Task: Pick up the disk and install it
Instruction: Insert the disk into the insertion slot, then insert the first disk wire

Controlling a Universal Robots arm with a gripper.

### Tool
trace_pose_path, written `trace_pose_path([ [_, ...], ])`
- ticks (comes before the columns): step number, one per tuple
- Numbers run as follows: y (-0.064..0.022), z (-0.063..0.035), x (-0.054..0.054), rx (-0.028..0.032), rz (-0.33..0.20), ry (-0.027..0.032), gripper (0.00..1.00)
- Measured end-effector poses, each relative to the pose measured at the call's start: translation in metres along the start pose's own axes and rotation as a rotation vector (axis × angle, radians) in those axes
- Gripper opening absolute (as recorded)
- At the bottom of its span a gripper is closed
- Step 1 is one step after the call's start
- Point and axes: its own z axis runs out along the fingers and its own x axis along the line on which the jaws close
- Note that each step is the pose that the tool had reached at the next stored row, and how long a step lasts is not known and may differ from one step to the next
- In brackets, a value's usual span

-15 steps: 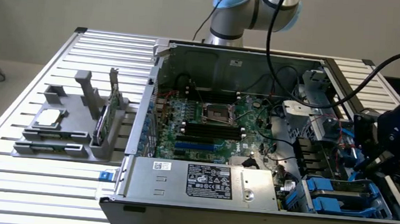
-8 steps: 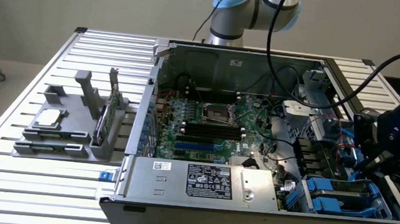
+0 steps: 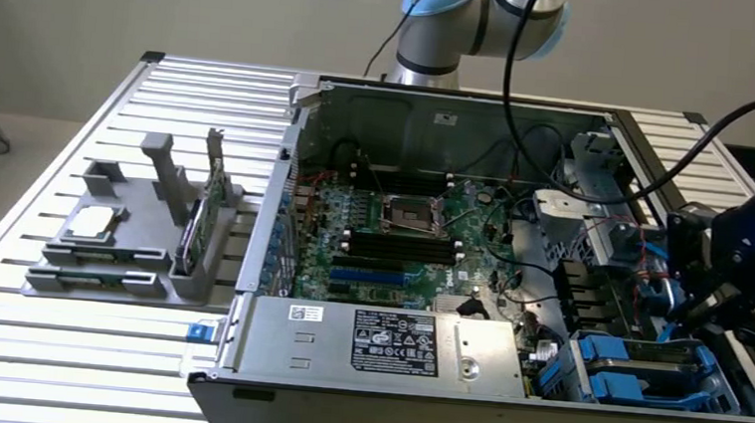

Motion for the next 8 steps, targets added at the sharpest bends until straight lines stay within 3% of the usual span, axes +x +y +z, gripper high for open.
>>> trace_pose_path([
  [4,-0.0052,-0.0039,0.0038,-0.0051,0.004,0.0019,0.17],
  [6,-0.0058,-0.0053,0.0043,-0.0084,0.009,0.0114,0.17],
  [8,-0.0059,-0.0055,0.0045,-0.0071,0.018,0.0149,0.17],
])
